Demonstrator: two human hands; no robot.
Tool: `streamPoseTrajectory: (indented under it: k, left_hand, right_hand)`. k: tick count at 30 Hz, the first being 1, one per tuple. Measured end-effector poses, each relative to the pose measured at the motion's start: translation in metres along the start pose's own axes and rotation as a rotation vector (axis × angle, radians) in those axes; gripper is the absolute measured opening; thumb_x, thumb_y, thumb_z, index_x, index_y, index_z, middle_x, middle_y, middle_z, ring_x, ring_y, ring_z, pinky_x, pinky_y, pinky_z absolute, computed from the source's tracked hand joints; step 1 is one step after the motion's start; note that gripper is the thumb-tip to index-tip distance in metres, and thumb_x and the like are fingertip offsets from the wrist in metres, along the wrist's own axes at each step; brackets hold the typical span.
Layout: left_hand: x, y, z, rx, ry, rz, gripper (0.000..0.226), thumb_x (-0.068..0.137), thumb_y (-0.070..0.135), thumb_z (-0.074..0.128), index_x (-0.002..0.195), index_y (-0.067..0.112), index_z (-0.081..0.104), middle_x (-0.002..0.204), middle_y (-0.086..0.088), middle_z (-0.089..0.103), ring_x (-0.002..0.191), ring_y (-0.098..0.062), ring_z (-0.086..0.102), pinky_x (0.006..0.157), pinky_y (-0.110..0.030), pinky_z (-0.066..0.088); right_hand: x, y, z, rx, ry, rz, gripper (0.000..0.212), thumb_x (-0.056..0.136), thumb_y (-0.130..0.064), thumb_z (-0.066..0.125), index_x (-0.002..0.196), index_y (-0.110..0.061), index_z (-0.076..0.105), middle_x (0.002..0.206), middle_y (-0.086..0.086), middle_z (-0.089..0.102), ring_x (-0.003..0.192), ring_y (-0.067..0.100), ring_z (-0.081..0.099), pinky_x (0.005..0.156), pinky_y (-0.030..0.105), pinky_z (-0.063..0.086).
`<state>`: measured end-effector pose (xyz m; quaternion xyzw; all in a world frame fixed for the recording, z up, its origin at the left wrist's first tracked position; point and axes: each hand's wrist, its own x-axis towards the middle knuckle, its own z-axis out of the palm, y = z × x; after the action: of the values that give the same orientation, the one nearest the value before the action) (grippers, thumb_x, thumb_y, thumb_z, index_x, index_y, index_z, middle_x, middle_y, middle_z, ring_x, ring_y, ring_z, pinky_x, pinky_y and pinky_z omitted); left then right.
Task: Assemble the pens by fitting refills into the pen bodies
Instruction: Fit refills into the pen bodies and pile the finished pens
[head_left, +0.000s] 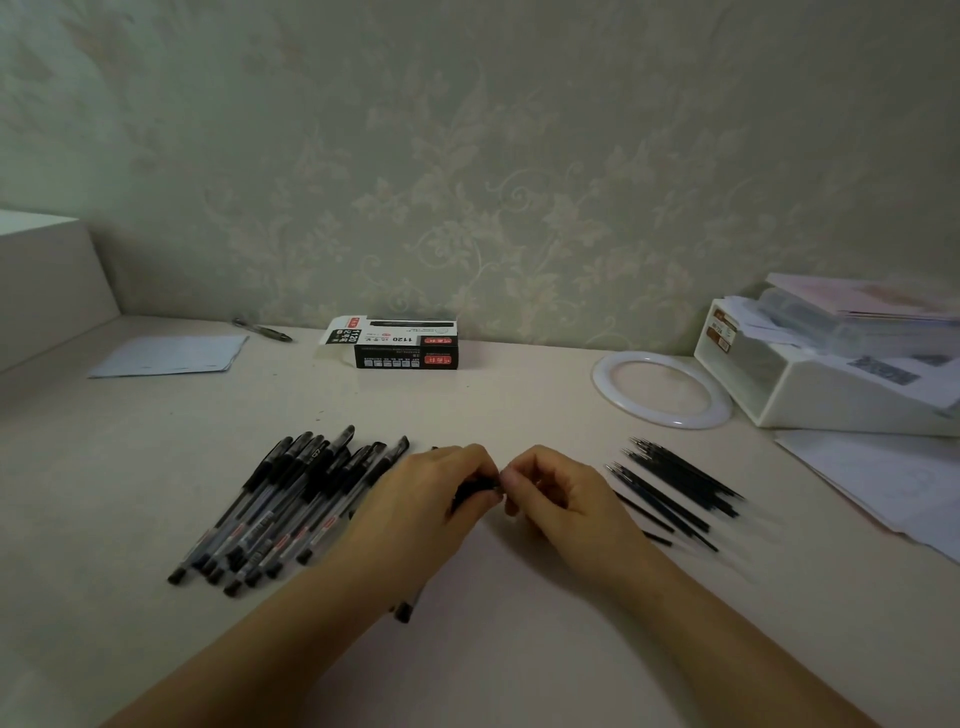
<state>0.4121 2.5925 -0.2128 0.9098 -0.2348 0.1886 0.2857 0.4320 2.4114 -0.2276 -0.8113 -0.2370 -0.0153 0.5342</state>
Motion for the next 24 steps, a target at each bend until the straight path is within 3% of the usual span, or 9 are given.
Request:
streamPoseTrajectory:
  k: [5, 9, 12, 15, 21, 24]
  left_hand:
    - [-0.0001, 0.0030, 0.0006, -0.001, 0.000, 0.017, 0.011, 0.091, 0.031, 0.062, 0.096, 0.022, 0.065, 0.080, 0.014, 0.060, 0.069, -0.003, 0.053, 0.065, -0.029, 0.050]
    - [0.0002, 0.0038, 0.0008, -0.017, 0.011, 0.028, 0.011, 0.092, 0.028, 0.062, 0.098, 0.020, 0.066, 0.081, 0.015, 0.060, 0.068, 0.000, 0.052, 0.065, -0.018, 0.045]
    - [-0.0011, 0.0036, 0.0016, -0.004, 0.024, 0.031, 0.011, 0.092, 0.027, 0.059, 0.097, 0.020, 0.066, 0.076, 0.018, 0.052, 0.068, -0.001, 0.049, 0.063, -0.015, 0.040]
    - [-0.0015, 0.0033, 0.0030, 0.001, 0.003, 0.050, 0.014, 0.094, 0.028, 0.054, 0.098, 0.021, 0.066, 0.077, 0.015, 0.055, 0.073, -0.003, 0.048, 0.065, -0.015, 0.038]
    - [0.0011, 0.0018, -0.0003, 0.055, 0.009, 0.116, 0.006, 0.090, 0.023, 0.064, 0.095, 0.020, 0.065, 0.082, 0.008, 0.061, 0.076, -0.010, 0.049, 0.068, -0.024, 0.042]
    - [0.0002, 0.0029, -0.0004, 0.092, 0.053, 0.115, 0.005, 0.088, 0.025, 0.066, 0.091, 0.024, 0.062, 0.079, 0.011, 0.057, 0.073, -0.011, 0.047, 0.065, -0.028, 0.042]
  right_hand:
    - [0.0001, 0.0012, 0.0004, -0.012, 0.014, -0.004, 0.036, 0.100, -0.032, 0.052, 0.067, -0.017, 0.055, 0.055, -0.009, 0.049, 0.052, 0.004, 0.041, 0.053, 0.016, 0.035]
    - [0.0008, -0.0008, 0.0015, 0.002, 0.029, -0.013, 0.039, 0.096, -0.047, 0.048, 0.068, -0.021, 0.057, 0.059, -0.009, 0.055, 0.055, 0.004, 0.047, 0.057, 0.019, 0.039]
    - [-0.0002, 0.0001, -0.0008, 0.004, -0.006, -0.012, 0.024, 0.099, -0.036, 0.053, 0.080, -0.024, 0.060, 0.067, -0.006, 0.060, 0.060, 0.006, 0.050, 0.059, 0.021, 0.042]
    - [-0.0005, 0.0013, -0.0018, 0.010, -0.011, -0.027, 0.027, 0.101, -0.027, 0.052, 0.075, -0.021, 0.056, 0.061, -0.008, 0.051, 0.057, 0.006, 0.043, 0.056, 0.019, 0.037]
    - [0.0006, 0.0020, -0.0004, -0.023, 0.012, -0.040, 0.045, 0.103, -0.029, 0.046, 0.062, -0.010, 0.045, 0.052, -0.010, 0.039, 0.051, 0.005, 0.034, 0.052, 0.018, 0.030]
    - [0.0002, -0.0001, 0.0026, 0.011, 0.041, -0.007, 0.052, 0.101, -0.045, 0.041, 0.059, -0.015, 0.045, 0.051, -0.009, 0.042, 0.049, 0.005, 0.037, 0.052, 0.015, 0.032]
